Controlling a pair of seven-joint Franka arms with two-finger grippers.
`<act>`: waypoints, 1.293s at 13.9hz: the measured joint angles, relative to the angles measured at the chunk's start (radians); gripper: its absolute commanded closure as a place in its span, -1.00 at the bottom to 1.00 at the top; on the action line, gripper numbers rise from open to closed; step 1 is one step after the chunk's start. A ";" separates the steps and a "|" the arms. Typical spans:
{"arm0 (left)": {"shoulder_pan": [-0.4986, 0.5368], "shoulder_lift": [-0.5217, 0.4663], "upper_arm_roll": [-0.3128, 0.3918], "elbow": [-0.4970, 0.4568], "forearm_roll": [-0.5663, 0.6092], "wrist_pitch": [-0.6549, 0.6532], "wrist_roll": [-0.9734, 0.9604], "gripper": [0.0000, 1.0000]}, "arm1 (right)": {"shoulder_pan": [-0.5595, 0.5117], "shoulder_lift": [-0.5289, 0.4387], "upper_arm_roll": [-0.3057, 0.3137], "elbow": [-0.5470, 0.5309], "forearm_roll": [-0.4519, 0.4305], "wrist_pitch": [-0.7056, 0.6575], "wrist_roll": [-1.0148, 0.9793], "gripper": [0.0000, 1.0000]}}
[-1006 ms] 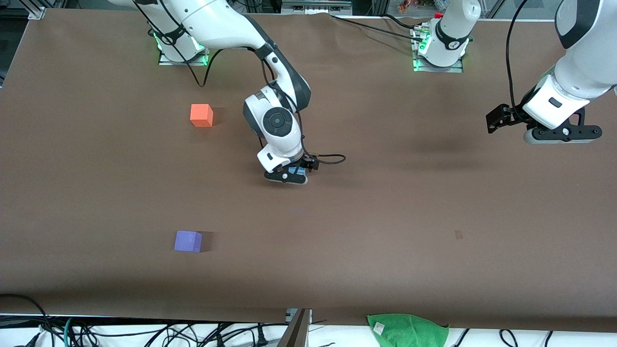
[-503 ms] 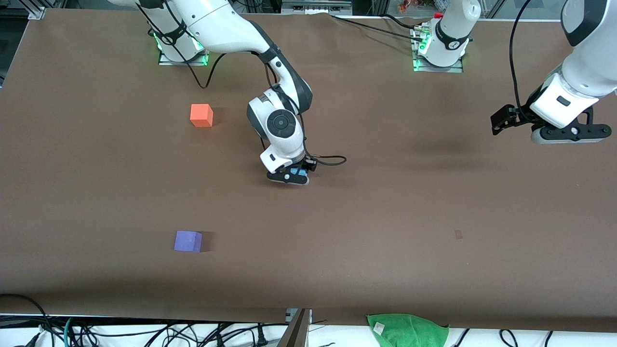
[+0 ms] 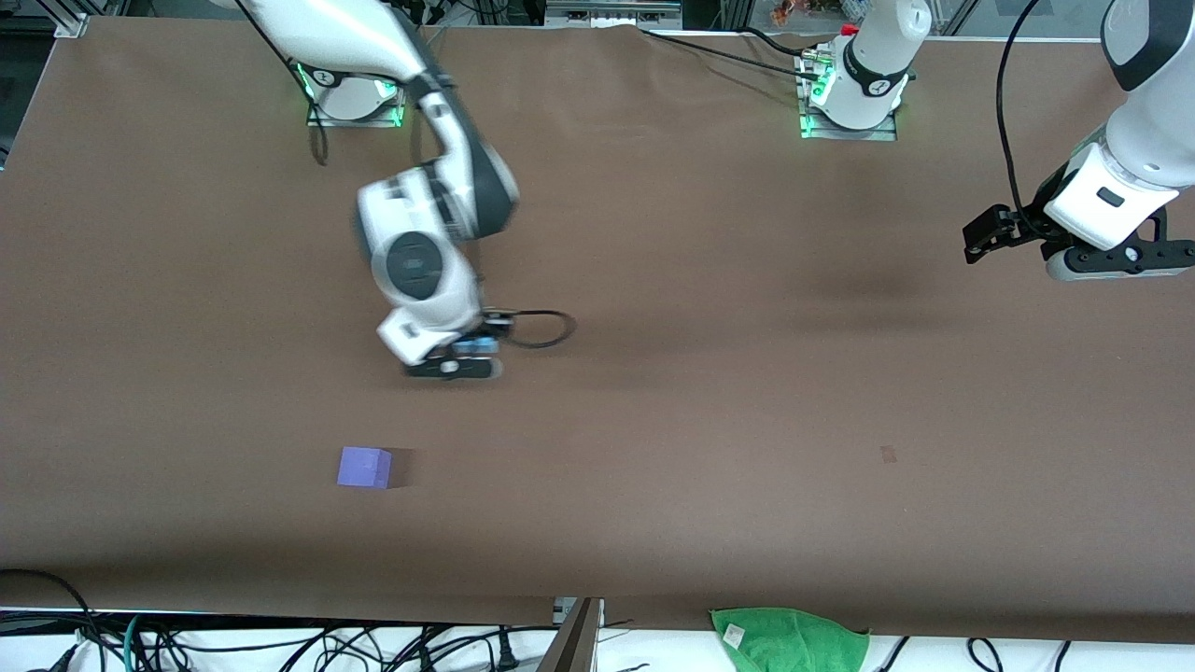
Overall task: Place blue block between orange and purple blocks
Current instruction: 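Carry the cube with the right gripper between orange and purple cubes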
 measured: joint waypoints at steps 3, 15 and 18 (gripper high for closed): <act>0.003 -0.002 -0.001 0.000 0.000 0.000 0.000 -1.00 | -0.131 -0.107 -0.002 -0.235 0.001 0.140 -0.209 0.47; 0.003 -0.003 -0.006 0.004 0.000 0.002 0.000 -1.00 | -0.168 -0.094 0.010 -0.458 0.096 0.418 -0.301 0.08; 0.003 -0.003 -0.006 0.004 0.000 0.002 0.000 -1.00 | -0.168 -0.063 0.010 -0.458 0.099 0.454 -0.301 -1.00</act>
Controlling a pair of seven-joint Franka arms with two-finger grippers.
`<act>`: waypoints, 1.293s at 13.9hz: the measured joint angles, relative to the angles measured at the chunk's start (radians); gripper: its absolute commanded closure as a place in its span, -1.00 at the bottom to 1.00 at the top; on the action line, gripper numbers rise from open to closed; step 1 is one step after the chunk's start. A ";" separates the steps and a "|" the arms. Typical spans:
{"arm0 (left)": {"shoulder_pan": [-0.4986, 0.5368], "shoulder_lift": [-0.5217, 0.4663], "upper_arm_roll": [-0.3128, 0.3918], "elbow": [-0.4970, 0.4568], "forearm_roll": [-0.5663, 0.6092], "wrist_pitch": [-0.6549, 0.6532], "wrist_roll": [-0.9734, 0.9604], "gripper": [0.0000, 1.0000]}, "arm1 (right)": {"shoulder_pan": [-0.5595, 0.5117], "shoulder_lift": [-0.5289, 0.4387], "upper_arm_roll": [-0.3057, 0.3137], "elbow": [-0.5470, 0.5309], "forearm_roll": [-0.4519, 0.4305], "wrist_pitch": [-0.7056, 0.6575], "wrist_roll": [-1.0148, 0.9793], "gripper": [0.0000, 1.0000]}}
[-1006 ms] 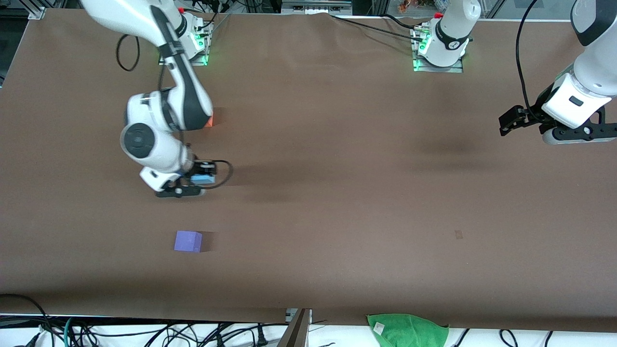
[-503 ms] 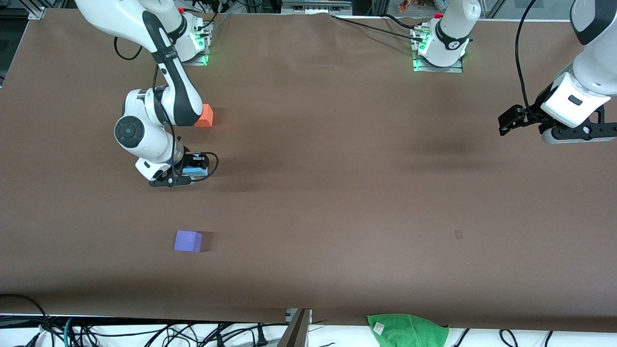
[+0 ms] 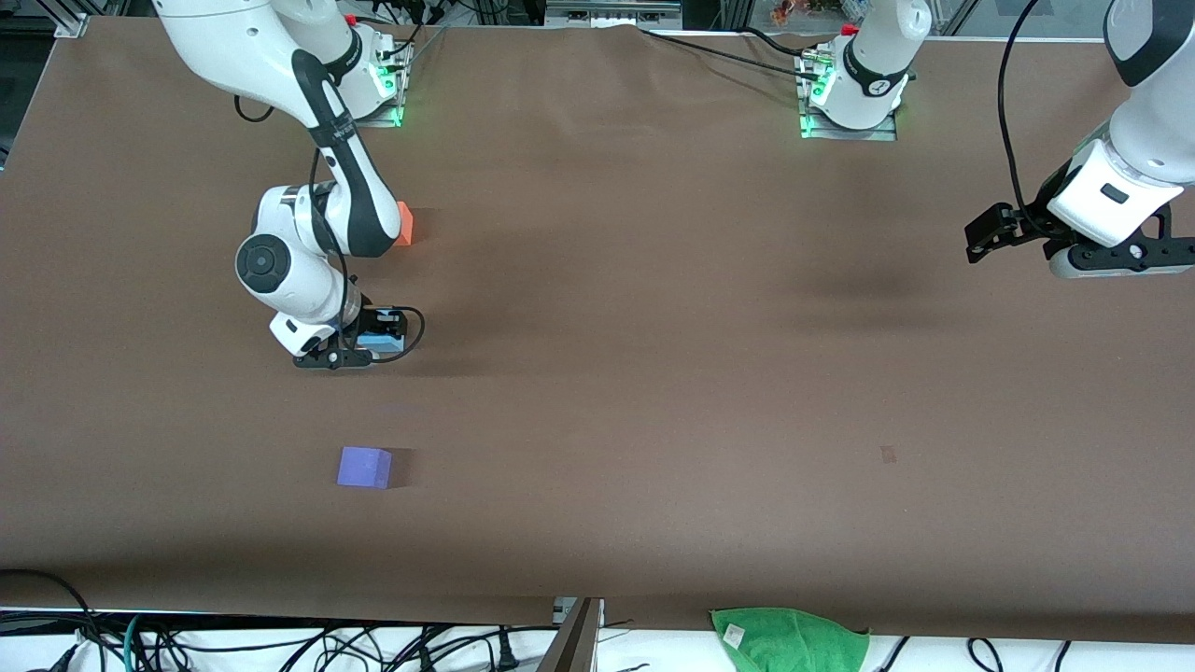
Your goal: Place blue block between orange and purple blocks
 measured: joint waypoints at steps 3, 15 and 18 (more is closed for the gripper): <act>0.001 0.000 0.000 0.000 0.000 0.000 0.000 -1.00 | 0.000 0.000 0.002 0.004 0.003 0.006 0.000 -1.00; 0.001 0.000 0.001 0.001 0.000 0.000 0.000 -1.00 | -0.004 -0.400 -0.097 0.184 -0.039 -0.431 0.003 -1.00; 0.001 0.000 0.000 0.001 0.000 0.000 0.000 -1.00 | -0.009 -0.438 -0.119 0.373 -0.109 -0.708 0.065 -1.00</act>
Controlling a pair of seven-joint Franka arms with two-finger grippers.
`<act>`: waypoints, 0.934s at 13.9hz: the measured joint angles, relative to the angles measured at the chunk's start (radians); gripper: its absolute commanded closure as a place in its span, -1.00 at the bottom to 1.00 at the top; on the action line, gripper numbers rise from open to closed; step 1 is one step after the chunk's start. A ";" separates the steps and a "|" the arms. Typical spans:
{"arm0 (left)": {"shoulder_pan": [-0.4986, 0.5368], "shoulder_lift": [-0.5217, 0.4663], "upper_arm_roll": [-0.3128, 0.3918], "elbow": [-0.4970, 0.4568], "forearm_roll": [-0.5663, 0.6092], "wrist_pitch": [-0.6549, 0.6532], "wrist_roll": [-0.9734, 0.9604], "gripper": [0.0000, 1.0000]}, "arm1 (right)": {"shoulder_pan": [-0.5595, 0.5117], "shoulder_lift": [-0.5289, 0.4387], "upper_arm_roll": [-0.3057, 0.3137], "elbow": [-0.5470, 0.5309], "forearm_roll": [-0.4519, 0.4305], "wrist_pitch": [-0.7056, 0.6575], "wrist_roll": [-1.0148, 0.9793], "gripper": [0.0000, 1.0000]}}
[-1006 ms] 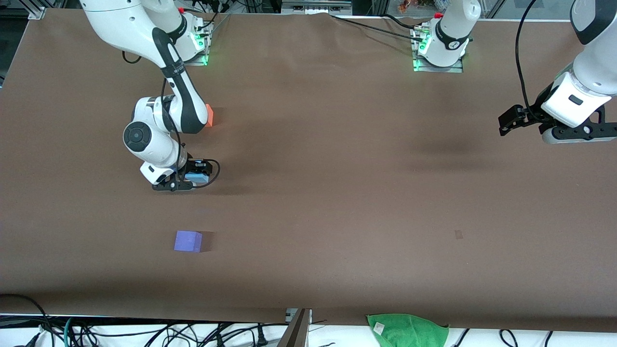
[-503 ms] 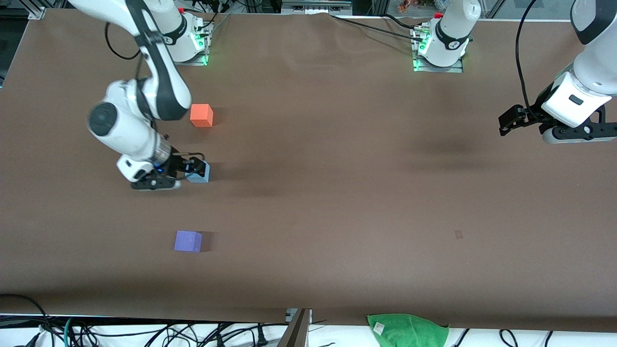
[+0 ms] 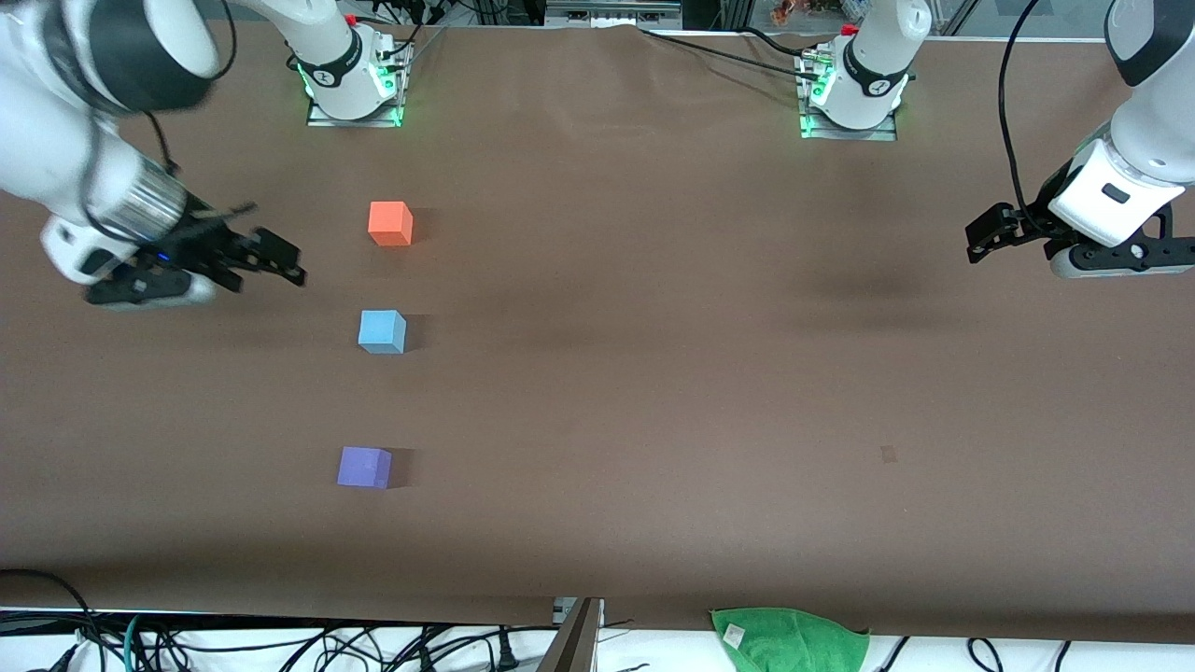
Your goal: Place blue block between orange and purple blocks
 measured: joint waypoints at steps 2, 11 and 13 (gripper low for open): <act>0.000 0.000 0.000 0.000 0.000 0.000 0.000 -1.00 | 0.001 -0.001 0.002 0.101 -0.017 -0.124 0.028 -1.00; 0.000 0.000 0.000 0.009 0.000 0.003 0.000 -1.00 | -0.288 0.010 0.265 0.162 -0.073 -0.175 -0.018 -1.00; 0.000 0.000 0.000 0.011 0.000 0.003 0.000 -1.00 | -0.298 0.010 0.279 0.180 -0.074 -0.189 -0.018 -1.00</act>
